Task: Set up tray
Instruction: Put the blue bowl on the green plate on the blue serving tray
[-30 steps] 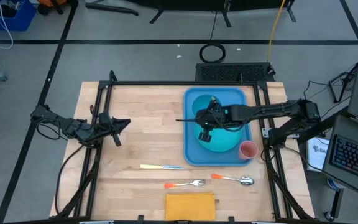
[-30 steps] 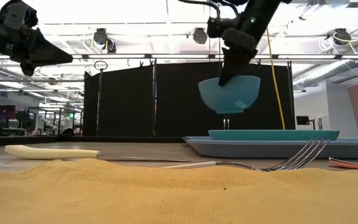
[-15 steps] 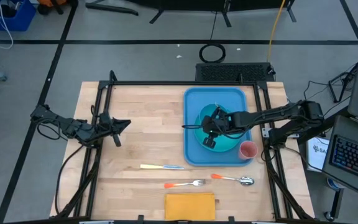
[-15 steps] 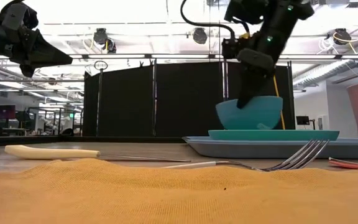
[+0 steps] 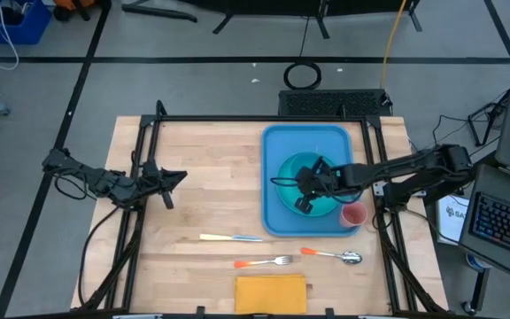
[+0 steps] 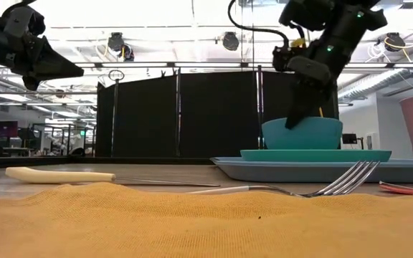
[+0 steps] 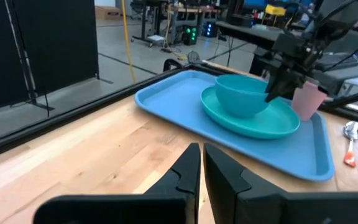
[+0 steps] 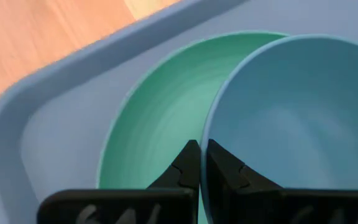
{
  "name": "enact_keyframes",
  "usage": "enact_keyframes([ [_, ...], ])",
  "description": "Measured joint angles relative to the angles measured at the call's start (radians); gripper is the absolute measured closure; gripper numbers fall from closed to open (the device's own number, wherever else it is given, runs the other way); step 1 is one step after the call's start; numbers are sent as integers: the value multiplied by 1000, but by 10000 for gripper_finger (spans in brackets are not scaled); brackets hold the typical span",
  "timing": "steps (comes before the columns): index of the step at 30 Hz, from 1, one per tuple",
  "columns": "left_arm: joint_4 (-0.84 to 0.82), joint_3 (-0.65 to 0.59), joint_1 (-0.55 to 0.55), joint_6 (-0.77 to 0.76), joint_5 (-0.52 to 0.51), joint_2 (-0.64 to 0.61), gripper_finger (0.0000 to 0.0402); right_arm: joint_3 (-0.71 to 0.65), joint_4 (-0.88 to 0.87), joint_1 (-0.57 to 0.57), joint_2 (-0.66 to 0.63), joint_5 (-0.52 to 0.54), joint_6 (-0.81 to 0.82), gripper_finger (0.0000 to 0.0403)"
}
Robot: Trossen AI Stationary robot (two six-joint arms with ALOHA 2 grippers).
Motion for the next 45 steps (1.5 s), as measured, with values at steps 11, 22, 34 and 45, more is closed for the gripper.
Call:
enact_keyframes([
  [11, 9, 0, 0, -20, -20, 42, 378, -5, -23, 38, 2, -1, 23, 403],
  [22, 10, 0, 0, -27, -20, 42, 378, -12, -24, 43, 5, -1, 49, 398],
  [34, 10, 0, 0, -27, -19, 42, 378, -47, 35, 42, 6, -37, 59, 364],
  [45, 8, 0, 0, -27, -19, 41, 378, -47, 66, 42, 2, -37, 53, 360],
])
